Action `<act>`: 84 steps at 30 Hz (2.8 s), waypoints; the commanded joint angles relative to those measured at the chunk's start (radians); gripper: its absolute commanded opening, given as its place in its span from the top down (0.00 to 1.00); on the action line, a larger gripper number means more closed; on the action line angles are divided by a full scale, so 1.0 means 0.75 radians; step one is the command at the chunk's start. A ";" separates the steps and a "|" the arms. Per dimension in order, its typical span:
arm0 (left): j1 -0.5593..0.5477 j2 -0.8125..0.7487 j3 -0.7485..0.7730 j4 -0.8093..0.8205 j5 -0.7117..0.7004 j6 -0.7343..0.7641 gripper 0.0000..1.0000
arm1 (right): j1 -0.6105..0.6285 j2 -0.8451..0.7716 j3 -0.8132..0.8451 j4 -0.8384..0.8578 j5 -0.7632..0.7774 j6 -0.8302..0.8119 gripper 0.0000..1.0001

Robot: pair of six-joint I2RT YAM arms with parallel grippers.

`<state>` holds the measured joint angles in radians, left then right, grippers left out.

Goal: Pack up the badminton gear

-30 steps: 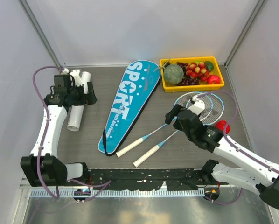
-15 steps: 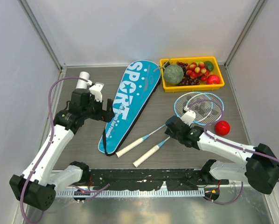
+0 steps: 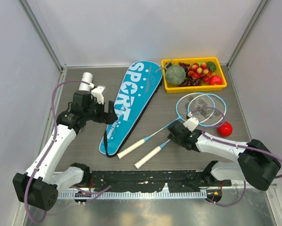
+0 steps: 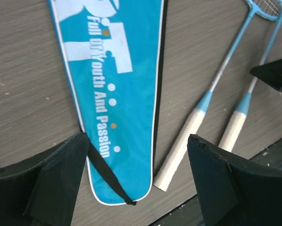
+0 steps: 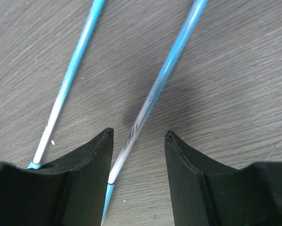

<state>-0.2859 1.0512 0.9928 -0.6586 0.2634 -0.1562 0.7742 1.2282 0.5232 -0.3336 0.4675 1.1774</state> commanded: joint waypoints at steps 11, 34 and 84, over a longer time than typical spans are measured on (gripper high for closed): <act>-0.418 -0.023 -0.219 0.207 0.203 -0.104 0.22 | -0.018 -0.044 -0.057 0.048 0.078 0.101 0.82; -1.046 0.239 -0.170 0.568 0.168 -0.483 0.14 | 0.041 -0.588 0.039 -0.216 0.115 0.279 0.95; -1.392 -0.299 -0.383 0.345 -0.770 -0.673 0.67 | 0.107 -0.538 -0.272 1.330 -0.196 -0.177 0.95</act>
<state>-1.3277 0.8619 0.6628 -0.4625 -0.1860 -0.6548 0.8497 0.7597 0.3004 0.3462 0.3252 1.1145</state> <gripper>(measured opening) 0.336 0.148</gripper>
